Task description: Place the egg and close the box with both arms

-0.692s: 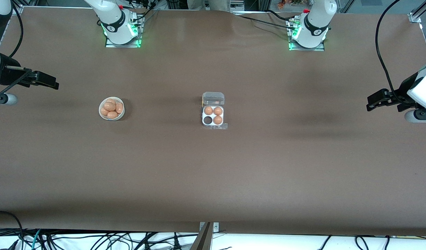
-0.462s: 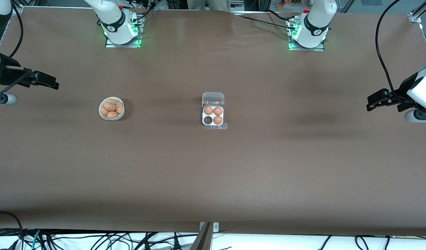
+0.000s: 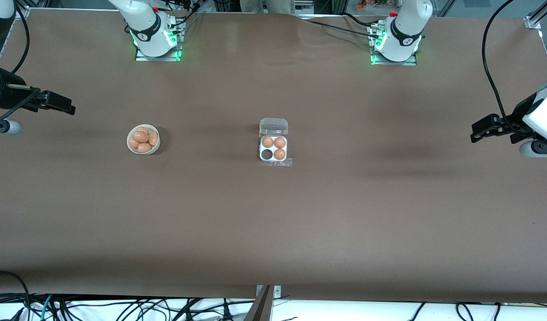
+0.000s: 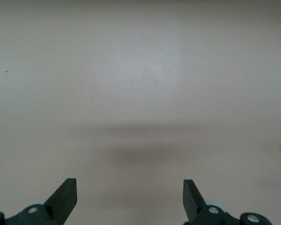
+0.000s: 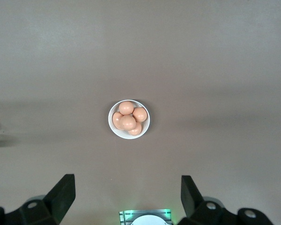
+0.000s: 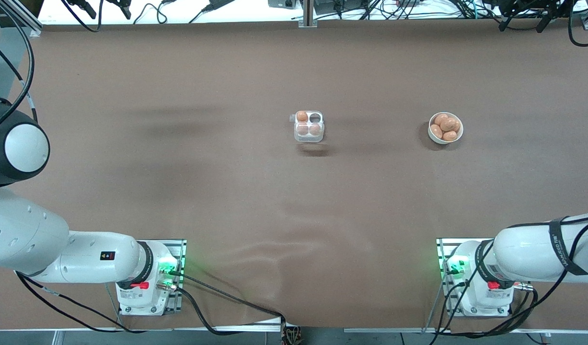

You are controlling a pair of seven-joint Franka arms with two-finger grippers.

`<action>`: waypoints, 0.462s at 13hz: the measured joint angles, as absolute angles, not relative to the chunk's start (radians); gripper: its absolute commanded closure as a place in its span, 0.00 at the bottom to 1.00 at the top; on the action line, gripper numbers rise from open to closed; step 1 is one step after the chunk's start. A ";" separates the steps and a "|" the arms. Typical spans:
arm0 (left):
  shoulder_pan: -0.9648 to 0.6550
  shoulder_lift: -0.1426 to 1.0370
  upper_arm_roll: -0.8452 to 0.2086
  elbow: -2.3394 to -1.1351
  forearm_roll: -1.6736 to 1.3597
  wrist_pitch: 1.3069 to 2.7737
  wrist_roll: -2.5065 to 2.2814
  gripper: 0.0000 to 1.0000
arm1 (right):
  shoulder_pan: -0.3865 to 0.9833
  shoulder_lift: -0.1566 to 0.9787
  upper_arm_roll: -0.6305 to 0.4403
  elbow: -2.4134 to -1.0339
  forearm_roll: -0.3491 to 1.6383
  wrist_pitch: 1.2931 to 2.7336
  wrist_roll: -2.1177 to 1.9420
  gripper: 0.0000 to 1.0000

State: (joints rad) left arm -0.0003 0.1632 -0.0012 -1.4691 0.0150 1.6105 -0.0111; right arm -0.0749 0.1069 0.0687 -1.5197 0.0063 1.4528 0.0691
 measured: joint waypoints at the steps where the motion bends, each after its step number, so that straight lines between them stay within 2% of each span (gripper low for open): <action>1: 0.000 0.163 -0.001 -1.469 0.015 1.611 -0.011 0.00 | -0.075 0.107 0.069 -1.520 0.006 1.453 0.069 0.00; 4: 0.000 0.164 -0.001 -1.469 0.015 1.610 -0.011 0.00 | -0.075 0.103 0.070 -1.535 0.006 1.461 0.069 0.00; 6: 0.000 0.164 0.000 -1.469 0.015 1.610 -0.011 0.00 | -0.075 0.062 0.072 -1.627 0.006 1.542 0.069 0.00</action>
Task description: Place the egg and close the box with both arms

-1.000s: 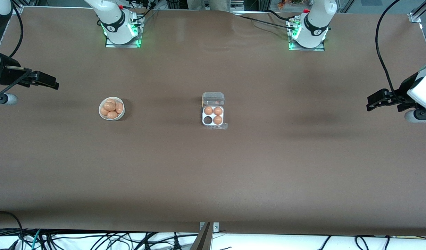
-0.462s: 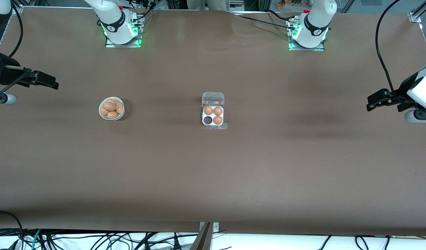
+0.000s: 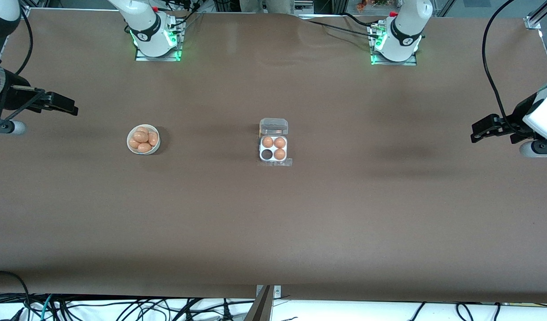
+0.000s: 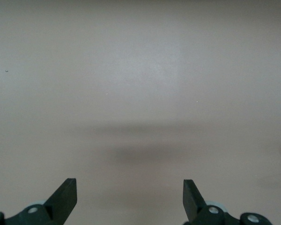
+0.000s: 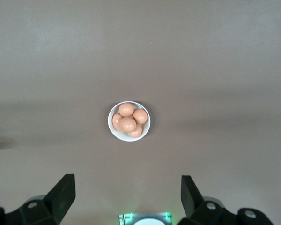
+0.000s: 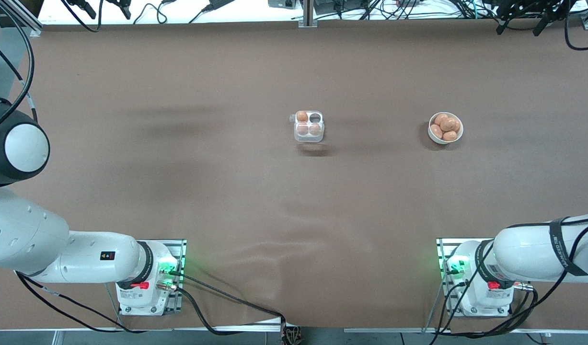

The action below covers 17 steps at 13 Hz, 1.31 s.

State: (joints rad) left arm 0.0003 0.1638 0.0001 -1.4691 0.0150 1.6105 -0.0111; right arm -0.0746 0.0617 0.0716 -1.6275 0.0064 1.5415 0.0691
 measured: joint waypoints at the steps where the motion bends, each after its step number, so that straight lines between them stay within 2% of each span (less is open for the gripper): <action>1: 0.000 0.164 0.001 -1.469 0.015 1.610 -0.011 0.00 | -0.075 0.025 0.077 -1.705 0.006 1.597 0.069 0.00; 5: 0.001 0.164 0.001 -1.469 0.015 1.610 -0.011 0.00 | -0.074 -0.053 0.103 -1.955 0.008 1.780 0.074 0.00; 9: 0.001 0.164 0.001 -1.469 0.015 1.610 -0.011 0.00 | -0.074 -0.015 0.103 -2.155 0.008 2.013 0.074 0.00; 11: 0.001 0.164 0.001 -1.469 0.015 1.610 -0.011 0.00 | -0.074 0.031 0.103 -2.208 0.008 2.102 0.074 0.00; 17: 0.001 0.164 0.001 -1.469 0.015 1.610 -0.010 0.00 | -0.074 0.161 0.109 -2.245 0.008 2.271 0.074 0.00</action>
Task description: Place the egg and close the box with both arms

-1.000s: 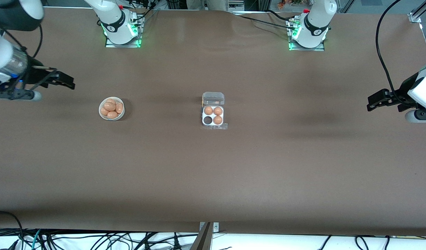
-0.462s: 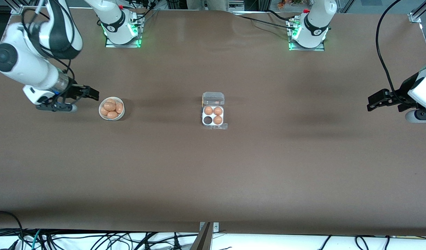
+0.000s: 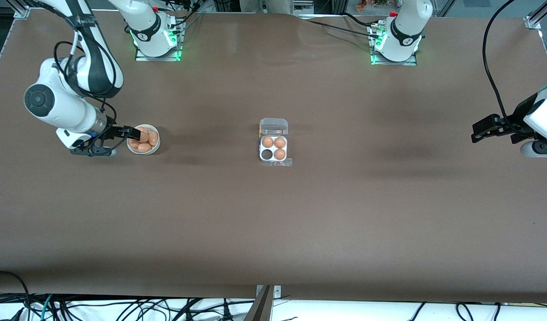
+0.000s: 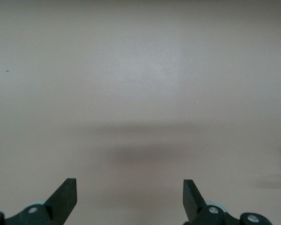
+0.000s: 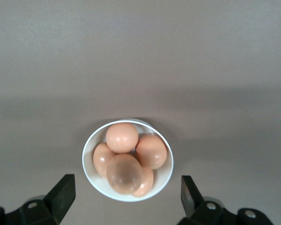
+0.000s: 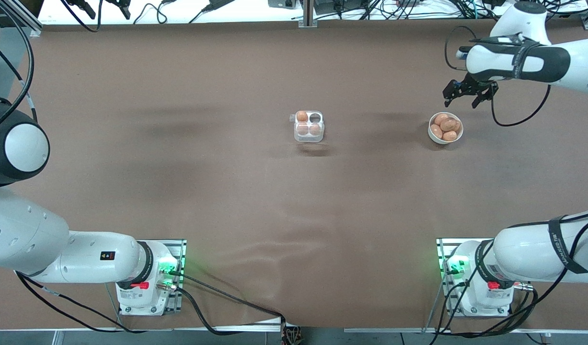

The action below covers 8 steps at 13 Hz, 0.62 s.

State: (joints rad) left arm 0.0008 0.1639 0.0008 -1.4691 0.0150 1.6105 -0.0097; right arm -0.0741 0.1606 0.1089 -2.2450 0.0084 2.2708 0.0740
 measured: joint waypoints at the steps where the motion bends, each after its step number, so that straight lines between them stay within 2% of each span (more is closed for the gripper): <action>1: 0.001 0.164 0.001 -1.469 0.015 1.610 -0.009 0.00 | -0.074 0.169 0.111 -2.264 0.008 2.303 0.074 0.00; 4: 0.001 0.164 0.001 -1.469 0.015 1.610 -0.009 0.00 | -0.074 0.178 0.113 -2.336 0.008 2.401 0.074 0.00; 8: 0.001 0.169 0.001 -1.469 0.015 1.610 -0.009 0.00 | -0.074 0.178 0.113 -2.387 0.008 2.453 0.074 0.01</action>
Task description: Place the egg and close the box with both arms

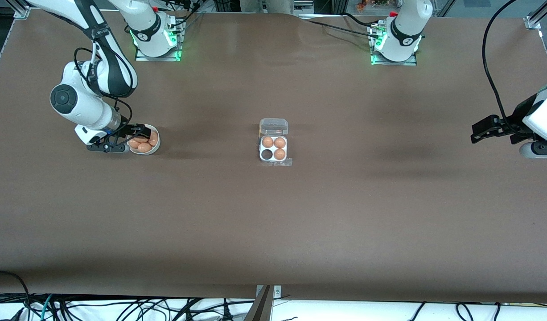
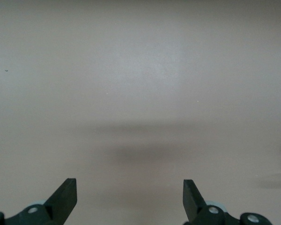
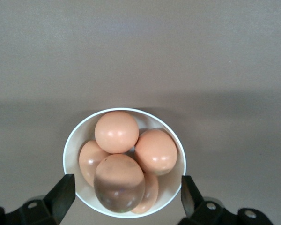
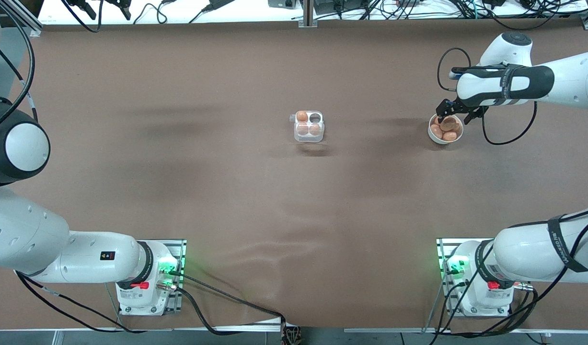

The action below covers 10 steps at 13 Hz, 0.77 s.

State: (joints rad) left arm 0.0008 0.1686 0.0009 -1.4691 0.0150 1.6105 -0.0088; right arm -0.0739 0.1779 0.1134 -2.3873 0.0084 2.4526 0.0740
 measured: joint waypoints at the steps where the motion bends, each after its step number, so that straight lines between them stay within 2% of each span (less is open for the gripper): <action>1: 0.001 0.169 0.001 -1.469 0.015 1.610 -0.009 0.00 | -0.074 0.178 0.114 -2.394 0.008 2.465 0.074 0.02; 4: 0.001 0.171 0.001 -1.469 0.015 1.611 -0.008 0.00 | -0.072 0.178 0.123 -2.403 0.008 2.475 0.074 0.09; 5: 0.001 0.172 0.001 -1.469 0.015 1.611 -0.008 0.00 | -0.072 0.178 0.126 -2.403 0.008 2.476 0.074 0.17; 6: 0.002 0.174 0.002 -1.469 0.015 1.611 -0.008 0.00 | -0.071 0.178 0.128 -2.403 0.008 2.477 0.074 0.35; 10: 0.002 0.178 0.003 -1.469 0.015 1.611 -0.008 0.00 | -0.071 0.178 0.129 -2.403 0.008 2.481 0.074 0.85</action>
State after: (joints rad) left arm 0.0023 0.1781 0.0028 -1.4690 0.0150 1.6106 -0.0079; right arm -0.0714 0.1778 0.1287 -2.4033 0.0084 2.4809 0.0739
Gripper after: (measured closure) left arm 0.000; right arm 0.445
